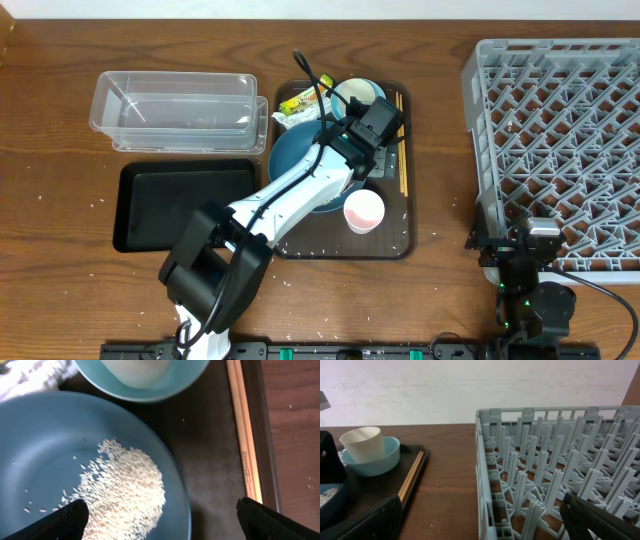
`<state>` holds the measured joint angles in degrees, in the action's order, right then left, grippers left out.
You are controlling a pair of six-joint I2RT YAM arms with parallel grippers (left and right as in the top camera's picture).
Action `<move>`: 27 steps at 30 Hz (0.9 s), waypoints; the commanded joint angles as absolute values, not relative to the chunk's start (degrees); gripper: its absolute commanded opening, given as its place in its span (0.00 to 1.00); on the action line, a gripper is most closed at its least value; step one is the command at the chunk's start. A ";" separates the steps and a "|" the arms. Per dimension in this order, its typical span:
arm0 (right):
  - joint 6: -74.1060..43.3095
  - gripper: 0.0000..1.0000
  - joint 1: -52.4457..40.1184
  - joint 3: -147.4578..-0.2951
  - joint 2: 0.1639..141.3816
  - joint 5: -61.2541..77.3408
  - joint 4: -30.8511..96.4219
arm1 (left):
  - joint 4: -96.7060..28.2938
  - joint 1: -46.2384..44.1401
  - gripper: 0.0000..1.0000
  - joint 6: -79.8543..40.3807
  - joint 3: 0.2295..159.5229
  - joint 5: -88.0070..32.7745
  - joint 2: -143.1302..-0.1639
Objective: Sort waste into correct bins and load items into the dishwasher rack
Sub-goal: 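Grasp the blue plate rim with the left gripper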
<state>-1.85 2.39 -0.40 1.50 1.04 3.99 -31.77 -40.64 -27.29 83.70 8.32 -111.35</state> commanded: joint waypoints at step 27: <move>-1.19 0.99 2.39 -0.32 1.52 0.86 4.16 | -30.52 -40.49 0.60 -28.38 84.47 11.22 -117.21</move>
<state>-1.85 2.39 -0.40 1.50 1.04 3.99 -30.39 -40.58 -28.53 83.72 10.09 -117.54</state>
